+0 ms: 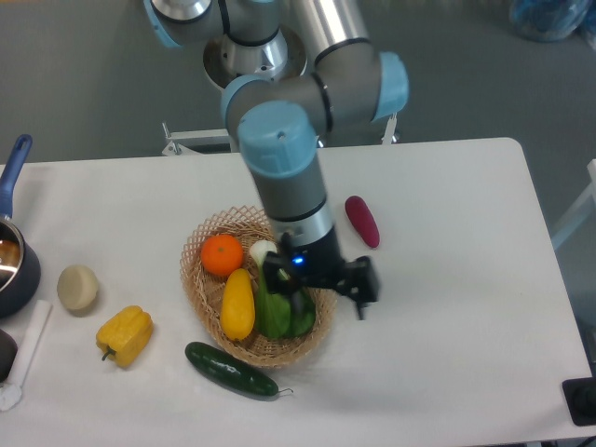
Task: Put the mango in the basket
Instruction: 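Raise the open gripper up away from the basket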
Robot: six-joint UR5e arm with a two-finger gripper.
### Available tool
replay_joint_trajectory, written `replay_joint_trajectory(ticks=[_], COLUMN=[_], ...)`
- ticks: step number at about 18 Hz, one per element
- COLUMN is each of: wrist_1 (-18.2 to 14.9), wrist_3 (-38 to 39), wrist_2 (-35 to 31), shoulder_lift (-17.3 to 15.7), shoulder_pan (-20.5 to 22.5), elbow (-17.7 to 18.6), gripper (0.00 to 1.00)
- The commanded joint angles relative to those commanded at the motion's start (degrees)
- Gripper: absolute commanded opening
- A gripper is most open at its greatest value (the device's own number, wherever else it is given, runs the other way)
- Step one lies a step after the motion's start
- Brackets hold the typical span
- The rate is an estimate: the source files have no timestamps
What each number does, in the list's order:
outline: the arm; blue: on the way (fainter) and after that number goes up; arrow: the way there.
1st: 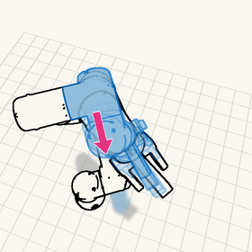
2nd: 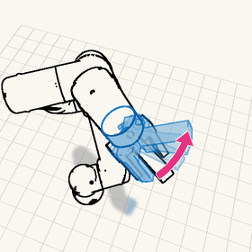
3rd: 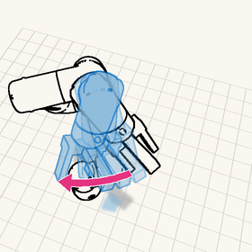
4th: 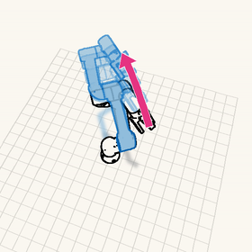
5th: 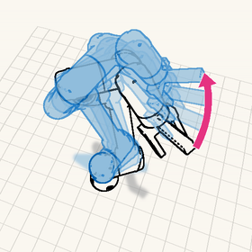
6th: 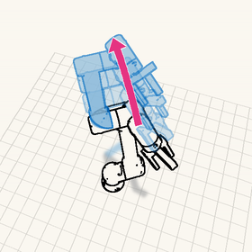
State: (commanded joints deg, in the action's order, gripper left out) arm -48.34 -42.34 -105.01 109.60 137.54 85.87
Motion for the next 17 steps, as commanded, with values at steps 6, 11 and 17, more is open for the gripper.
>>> replay_joint_trajectory(ticks=[6,11,17], wrist_1=[-1.3,-3.1,-3.4], wrist_3=[-14.4,-23.4,-25.2], wrist_2=[-1.2,1.1,7.2], shoulder_lift=[-3.9,-8.8,-13.7], shoulder_pan=[5.2,8.8,12.9], elbow=[1.0,4.7,8.5], gripper=[1.00,1.00,1.00])
